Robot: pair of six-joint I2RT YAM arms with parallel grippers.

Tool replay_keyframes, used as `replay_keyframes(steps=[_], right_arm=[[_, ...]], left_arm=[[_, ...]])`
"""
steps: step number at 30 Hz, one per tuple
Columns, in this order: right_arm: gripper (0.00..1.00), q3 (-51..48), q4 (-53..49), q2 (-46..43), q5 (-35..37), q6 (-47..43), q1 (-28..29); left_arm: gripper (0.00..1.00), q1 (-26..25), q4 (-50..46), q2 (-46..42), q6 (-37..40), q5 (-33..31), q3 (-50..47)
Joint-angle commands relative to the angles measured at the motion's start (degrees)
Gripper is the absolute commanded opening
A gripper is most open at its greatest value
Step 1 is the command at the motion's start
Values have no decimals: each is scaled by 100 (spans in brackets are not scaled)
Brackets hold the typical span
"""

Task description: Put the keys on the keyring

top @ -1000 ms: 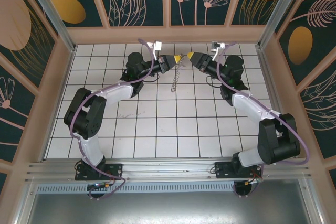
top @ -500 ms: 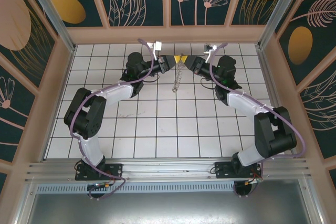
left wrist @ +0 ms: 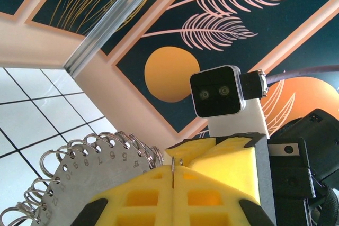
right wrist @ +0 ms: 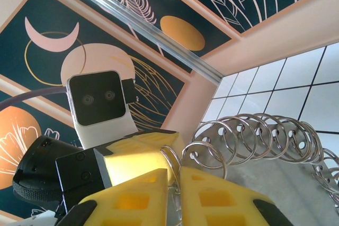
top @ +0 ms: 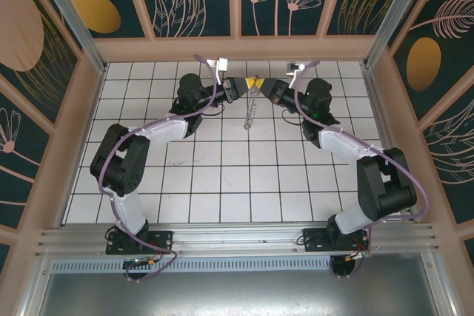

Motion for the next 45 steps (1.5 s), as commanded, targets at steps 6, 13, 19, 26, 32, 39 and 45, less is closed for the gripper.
replay_keyframes(steps=[6,13,19,26,32,39,45], right_arm=[[27,286,546,135,-223,100,83],[6,349,621,243,-267,146,102],[0,309,617,235,-245,119,99],[37,179,584,118,-129,107,-42],[40,-38,822,-72,-162,259,-304],[38,-56,1037,-50,-258,346,-233],[31,-11,1156,27,-276,377,-98]], left_arm=[[0,-14,361,17,-116,157,125],[0,-13,387,19,-122,178,101],[0,-14,405,7,-116,188,83],[0,-14,429,-40,-132,212,61],[0,-14,416,-63,-111,244,52],[0,-14,450,-42,-137,257,74],[0,-14,442,-47,-126,266,65]])
